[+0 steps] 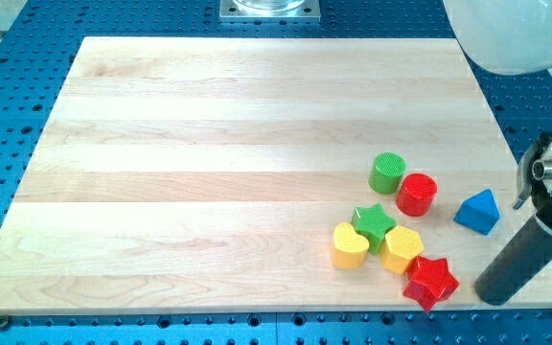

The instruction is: Push the red star to the bottom left of the hexagon

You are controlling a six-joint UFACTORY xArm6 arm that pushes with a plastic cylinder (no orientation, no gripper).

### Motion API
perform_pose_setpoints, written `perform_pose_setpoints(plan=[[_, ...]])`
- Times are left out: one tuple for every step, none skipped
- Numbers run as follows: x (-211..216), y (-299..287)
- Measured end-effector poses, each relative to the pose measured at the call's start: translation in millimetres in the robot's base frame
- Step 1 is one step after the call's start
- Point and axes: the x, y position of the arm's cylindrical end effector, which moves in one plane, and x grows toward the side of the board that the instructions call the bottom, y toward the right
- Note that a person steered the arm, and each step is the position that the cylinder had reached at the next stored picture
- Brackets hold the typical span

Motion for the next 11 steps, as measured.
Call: perform_pose_setpoints(plan=[[0,-89],[-30,-190],[-87,-231],[-97,-278],[-6,-321],[1,-320],[1,-282],[1,-254],[-7,-242],[-25,-224],[-52,-219]])
